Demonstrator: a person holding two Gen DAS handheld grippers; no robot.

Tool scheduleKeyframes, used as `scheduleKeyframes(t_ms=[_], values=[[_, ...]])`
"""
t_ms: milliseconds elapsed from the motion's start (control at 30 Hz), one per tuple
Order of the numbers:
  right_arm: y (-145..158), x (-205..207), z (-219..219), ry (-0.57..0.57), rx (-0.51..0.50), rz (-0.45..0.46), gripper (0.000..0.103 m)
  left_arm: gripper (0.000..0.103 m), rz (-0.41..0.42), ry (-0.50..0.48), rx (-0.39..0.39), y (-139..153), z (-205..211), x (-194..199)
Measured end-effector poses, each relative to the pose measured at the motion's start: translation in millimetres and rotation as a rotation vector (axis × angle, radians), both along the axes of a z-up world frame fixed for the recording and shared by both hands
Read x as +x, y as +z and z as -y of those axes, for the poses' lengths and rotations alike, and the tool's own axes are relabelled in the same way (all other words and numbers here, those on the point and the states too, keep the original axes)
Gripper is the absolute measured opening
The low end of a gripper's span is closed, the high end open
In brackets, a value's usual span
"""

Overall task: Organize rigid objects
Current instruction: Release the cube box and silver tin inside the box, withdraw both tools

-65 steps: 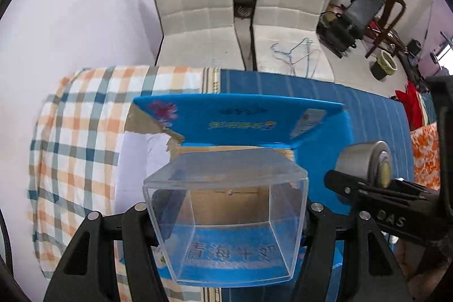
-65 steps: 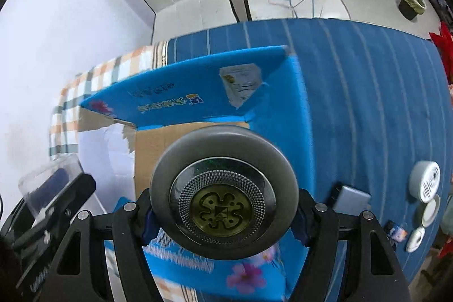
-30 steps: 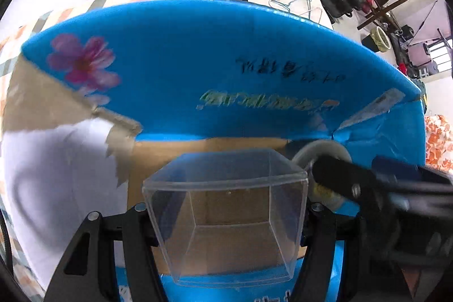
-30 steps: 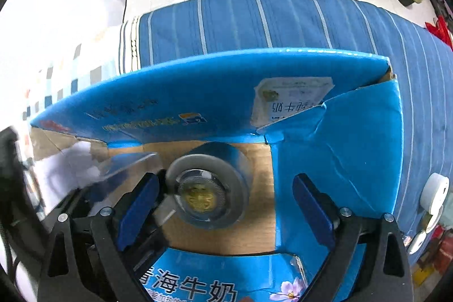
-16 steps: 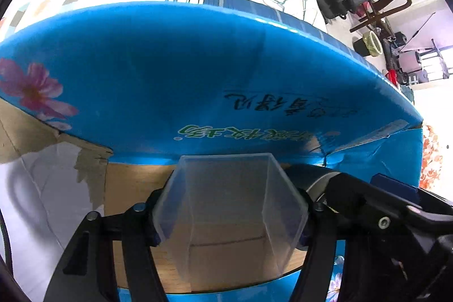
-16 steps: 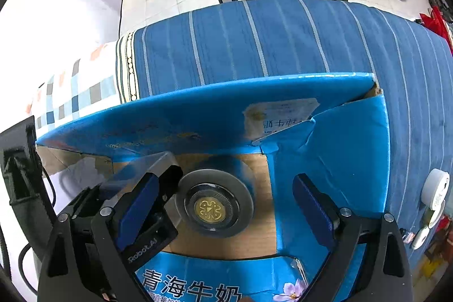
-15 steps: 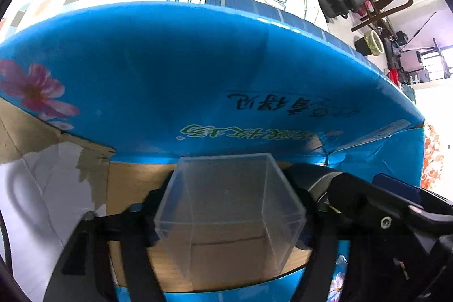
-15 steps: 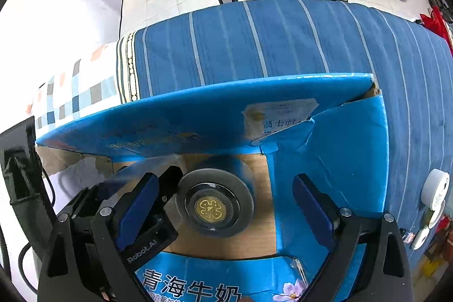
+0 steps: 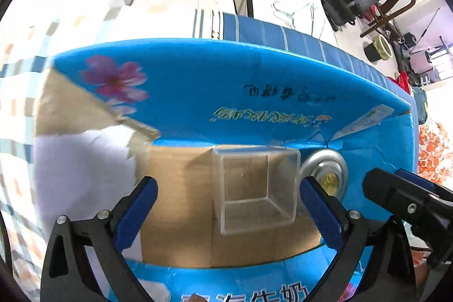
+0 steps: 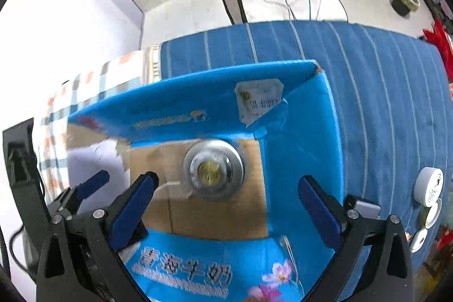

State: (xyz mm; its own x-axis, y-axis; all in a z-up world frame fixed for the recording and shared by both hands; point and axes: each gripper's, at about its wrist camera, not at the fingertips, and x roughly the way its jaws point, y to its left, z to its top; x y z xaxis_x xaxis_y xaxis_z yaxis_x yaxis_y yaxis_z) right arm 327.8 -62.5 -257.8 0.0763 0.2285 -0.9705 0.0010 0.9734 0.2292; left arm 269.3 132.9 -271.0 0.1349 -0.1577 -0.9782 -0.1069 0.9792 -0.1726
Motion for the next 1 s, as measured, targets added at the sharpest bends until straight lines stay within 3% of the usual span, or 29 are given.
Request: scheduleKeyframes(t_ms=[200, 367, 667, 1000], values=[[38, -53, 5, 0.064, -0.034, 0.11, 0.103, 0.103, 0.032, 0.074, 0.004, 23, -20, -42], [69, -100, 3, 0.119, -0.106, 0.225, 0.103, 0.103, 0.102, 0.078, 0.087, 49, -15, -69], [129, -165, 17, 0.152, -0.071, 0.335, 0.103, 0.103, 0.235, 0.067, 0.225, 123, 4, -124], [172, -208, 56, 0.11, 0.031, 0.371, 0.103, 0.103, 0.273, 0.081, 0.216, 170, 25, -175]])
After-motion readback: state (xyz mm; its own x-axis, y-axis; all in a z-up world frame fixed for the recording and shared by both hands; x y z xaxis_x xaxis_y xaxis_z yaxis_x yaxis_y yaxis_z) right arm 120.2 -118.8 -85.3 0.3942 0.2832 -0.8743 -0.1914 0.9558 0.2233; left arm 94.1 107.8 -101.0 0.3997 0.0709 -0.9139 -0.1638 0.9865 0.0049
